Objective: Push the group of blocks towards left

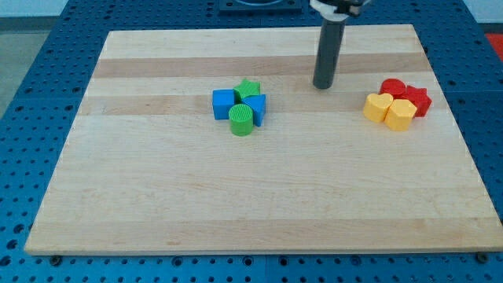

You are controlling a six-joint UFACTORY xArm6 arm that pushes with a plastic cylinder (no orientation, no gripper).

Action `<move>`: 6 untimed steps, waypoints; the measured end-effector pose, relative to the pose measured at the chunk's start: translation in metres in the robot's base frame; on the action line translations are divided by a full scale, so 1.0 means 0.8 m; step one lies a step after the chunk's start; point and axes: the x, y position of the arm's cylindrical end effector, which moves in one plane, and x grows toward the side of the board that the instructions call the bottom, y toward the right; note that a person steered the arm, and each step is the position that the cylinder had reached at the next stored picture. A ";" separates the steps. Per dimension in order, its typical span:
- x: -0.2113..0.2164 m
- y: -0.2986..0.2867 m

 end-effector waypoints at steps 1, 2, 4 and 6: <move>0.011 -0.028; 0.021 -0.051; 0.034 -0.092; 0.051 -0.132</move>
